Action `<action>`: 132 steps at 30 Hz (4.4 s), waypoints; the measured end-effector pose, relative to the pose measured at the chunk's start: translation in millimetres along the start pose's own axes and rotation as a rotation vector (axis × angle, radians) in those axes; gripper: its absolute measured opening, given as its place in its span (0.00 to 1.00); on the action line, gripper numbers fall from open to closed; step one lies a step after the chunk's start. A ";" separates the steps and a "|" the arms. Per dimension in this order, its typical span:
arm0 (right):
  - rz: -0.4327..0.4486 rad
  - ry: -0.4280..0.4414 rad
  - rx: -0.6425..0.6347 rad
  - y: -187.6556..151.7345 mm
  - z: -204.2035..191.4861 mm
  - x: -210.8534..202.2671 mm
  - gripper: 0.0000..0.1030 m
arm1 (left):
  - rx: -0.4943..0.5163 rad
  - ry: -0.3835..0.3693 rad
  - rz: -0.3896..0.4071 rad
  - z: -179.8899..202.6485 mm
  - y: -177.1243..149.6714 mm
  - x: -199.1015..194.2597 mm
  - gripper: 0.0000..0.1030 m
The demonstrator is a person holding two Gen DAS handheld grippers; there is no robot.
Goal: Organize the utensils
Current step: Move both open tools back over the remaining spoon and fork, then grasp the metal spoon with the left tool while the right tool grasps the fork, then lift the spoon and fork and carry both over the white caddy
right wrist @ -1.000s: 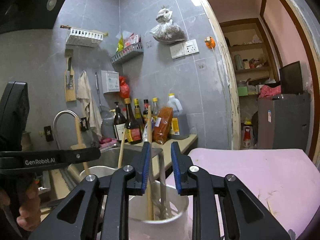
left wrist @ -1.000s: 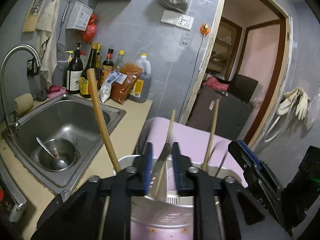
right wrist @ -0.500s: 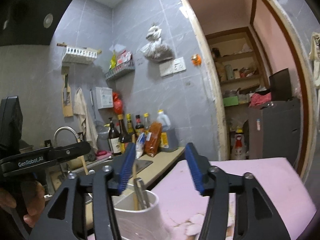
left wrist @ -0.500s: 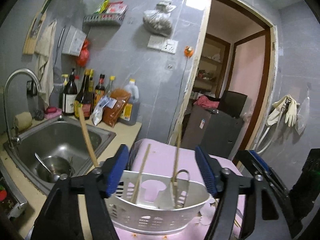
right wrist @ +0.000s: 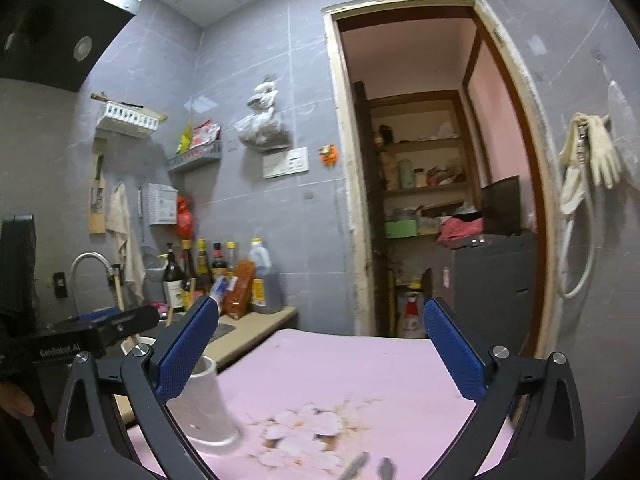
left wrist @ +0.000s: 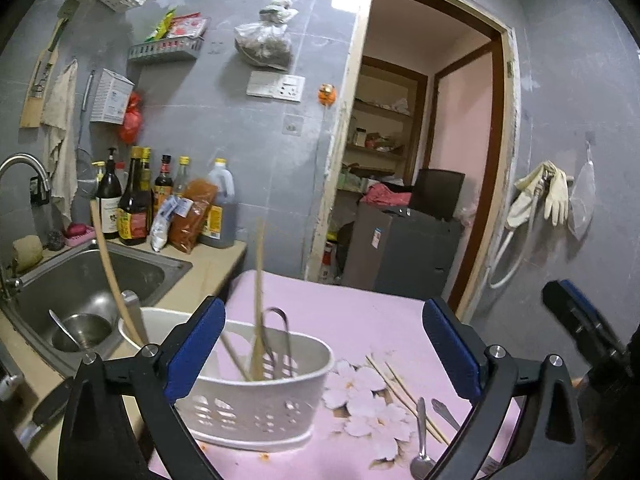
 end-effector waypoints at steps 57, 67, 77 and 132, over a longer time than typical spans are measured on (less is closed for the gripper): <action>-0.742 -0.018 -0.029 -184.1 71.9 -1.6 0.28 | 0.225 -0.374 -0.809 121.8 -203.3 121.0 0.16; -0.838 0.021 -0.053 -204.7 63.5 5.7 0.23 | 0.155 -0.362 -0.849 117.4 -201.7 125.9 0.05; -0.907 0.012 -0.096 -214.3 62.9 22.8 0.18 | 0.105 -0.248 -0.841 90.6 -195.0 103.1 0.04; -0.070 0.129 -0.116 -8.3 -50.6 32.0 0.05 | 0.050 -0.052 -0.020 12.8 3.5 9.1 0.00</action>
Point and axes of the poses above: each gripper's, at about its wrist camera, not at the fingertips, and x roughly the way its jaws point, z to its right, y to its top, the point moved 10 cm from there along x, roughly the way its jaws point, and after that the axes turned 1 degree about y, right-handed, at the moved point
